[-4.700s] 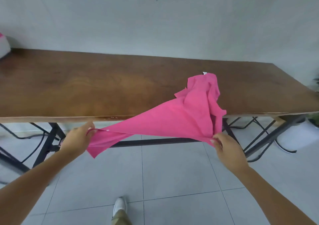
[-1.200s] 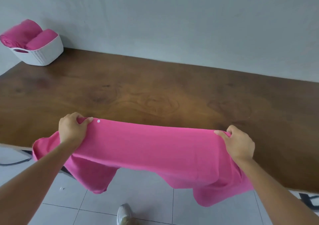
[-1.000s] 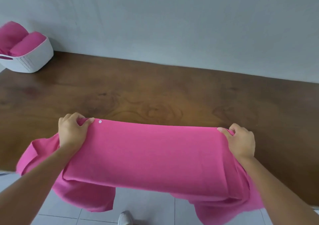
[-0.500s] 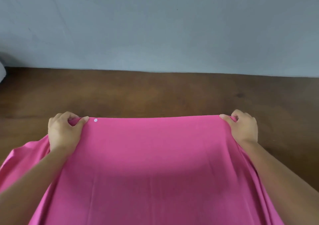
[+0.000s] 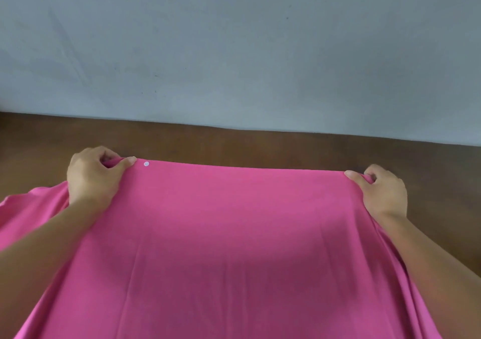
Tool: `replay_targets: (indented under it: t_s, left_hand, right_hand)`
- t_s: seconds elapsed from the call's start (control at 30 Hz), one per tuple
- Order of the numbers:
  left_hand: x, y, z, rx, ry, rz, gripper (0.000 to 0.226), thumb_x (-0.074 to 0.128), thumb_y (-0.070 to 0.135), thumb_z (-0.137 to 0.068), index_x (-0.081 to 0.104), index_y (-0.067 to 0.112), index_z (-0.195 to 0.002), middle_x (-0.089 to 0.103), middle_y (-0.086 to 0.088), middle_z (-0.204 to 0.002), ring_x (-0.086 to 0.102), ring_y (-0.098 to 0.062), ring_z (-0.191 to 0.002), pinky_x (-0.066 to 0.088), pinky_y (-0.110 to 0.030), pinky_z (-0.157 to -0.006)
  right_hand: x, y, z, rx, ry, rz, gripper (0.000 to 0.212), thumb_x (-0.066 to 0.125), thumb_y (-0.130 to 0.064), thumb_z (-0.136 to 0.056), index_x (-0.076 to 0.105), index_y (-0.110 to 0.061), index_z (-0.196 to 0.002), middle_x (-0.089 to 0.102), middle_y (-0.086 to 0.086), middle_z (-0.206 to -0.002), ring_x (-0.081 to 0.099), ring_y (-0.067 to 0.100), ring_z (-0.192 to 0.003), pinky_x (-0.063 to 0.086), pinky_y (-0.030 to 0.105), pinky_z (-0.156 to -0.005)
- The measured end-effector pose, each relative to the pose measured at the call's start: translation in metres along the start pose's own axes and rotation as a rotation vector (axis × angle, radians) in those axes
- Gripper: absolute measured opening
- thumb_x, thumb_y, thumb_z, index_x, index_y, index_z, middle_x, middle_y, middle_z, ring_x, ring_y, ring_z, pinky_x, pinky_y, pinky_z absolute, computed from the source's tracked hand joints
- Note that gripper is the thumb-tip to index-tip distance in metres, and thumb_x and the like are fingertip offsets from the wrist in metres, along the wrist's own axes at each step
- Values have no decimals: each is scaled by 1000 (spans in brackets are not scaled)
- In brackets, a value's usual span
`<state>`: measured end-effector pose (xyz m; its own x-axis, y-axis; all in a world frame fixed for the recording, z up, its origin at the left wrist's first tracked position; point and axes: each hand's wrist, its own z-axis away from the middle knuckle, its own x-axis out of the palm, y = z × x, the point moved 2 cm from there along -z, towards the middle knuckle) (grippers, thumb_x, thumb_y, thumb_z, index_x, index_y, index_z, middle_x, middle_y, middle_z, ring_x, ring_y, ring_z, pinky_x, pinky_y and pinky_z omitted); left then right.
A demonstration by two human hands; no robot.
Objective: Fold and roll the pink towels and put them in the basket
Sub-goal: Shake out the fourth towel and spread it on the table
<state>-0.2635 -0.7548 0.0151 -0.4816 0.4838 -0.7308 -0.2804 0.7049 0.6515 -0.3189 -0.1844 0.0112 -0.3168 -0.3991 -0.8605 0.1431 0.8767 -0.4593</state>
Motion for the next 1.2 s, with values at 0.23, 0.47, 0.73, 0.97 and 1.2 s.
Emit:
replay_targets:
  t_s: [0.23,0.47,0.73,0.97,1.2]
  left_hand:
    - [27,14,-46,-5,65,-23,39,84,43,-77,64,14,-92,61,-12,-102,51,-33,-109,43,-43,-94]
    - [47,23,-79,-19,88,-78,50,85,45,-76,56,7,-90,56,-18,-104,44,-38,-112,34,-38,-93]
    - [57,21,-103,83,94,-117,53,83,42,-80,48,12,-54,53,-12,-65,51,-34,-77,38,-43,-78]
    - [55,29,-105,86,81,-97,53,85,34,-80,53,6,-49,58,-10,-59,54,-32,-65,38,-36,-66]
    - [39,34,-84,108,-8,-157,25,78,30,-87,65,9,-84,55,-13,-88,53,-39,-93,45,-48,-88]
  right_hand:
    - [16,-11,-52,-46,6,-46,52,69,-53,-88,44,-14,-64,52,6,-59,51,28,-60,47,44,-61]
    - [30,-20,-94,-95,16,-35,53,69,-55,-88,45,-14,-63,52,5,-57,50,27,-57,46,43,-59]
    - [41,-25,-120,-88,30,-57,54,71,-54,-86,48,-12,-61,53,4,-56,50,22,-56,35,35,-54]
    - [44,-26,-124,-86,20,14,54,68,-56,-87,52,-11,-62,56,4,-59,53,25,-59,44,37,-58]
    - [36,-30,-113,-184,1,176,40,66,-47,-92,62,-9,-103,64,14,-100,57,38,-99,46,47,-85]
